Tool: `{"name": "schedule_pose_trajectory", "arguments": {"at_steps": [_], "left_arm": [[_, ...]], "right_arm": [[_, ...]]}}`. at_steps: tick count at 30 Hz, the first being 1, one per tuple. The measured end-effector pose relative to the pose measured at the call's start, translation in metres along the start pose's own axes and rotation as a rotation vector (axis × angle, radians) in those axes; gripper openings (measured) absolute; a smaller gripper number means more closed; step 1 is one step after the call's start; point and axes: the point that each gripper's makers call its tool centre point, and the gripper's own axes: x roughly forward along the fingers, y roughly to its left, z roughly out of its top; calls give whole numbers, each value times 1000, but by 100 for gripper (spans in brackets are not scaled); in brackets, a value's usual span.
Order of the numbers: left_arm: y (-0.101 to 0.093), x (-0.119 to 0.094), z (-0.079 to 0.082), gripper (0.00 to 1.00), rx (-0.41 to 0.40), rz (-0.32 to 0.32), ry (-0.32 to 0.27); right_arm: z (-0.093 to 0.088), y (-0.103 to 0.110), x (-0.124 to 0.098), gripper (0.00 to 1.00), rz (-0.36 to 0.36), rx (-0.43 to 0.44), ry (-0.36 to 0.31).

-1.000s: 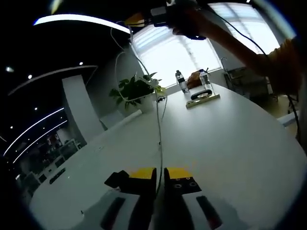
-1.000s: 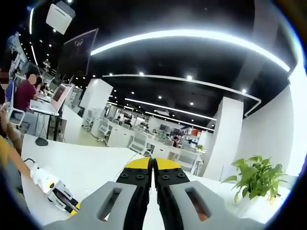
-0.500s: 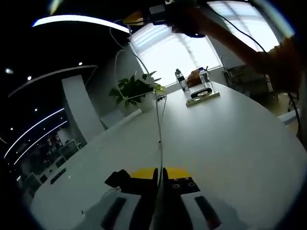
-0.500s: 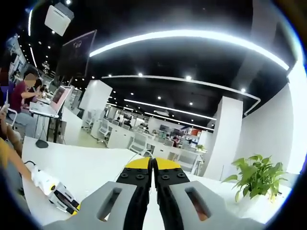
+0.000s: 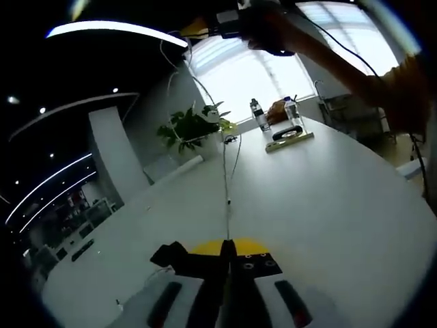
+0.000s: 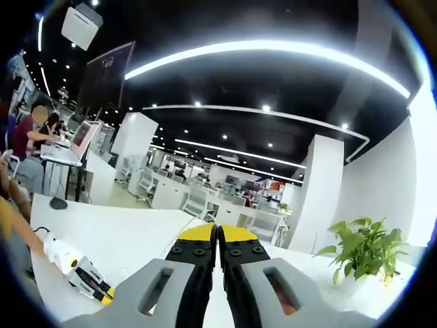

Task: Peel open the Velcro strap on the desktop, arrange the wired earphones neatly onto it, and close the Velcro strap to secure them.

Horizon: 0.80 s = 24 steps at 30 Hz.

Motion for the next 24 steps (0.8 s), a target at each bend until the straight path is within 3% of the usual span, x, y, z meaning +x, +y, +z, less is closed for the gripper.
{"name": "schedule_pose_trajectory", "arguments": {"at_steps": [6, 9, 17, 24], "left_arm": [[10, -5, 6, 6, -31, 34, -25], [18, -11, 15, 6, 6, 76, -51], [52, -46, 68, 6, 11, 211, -226], [96, -86, 121, 6, -5, 324, -327]], "right_arm": [[-28, -3, -1, 4, 6, 41, 44], [-46, -2, -2, 4, 16, 70, 72], [-112, 10, -5, 6, 60, 93, 178], [-135, 21, -10, 10, 86, 84, 215]]}}
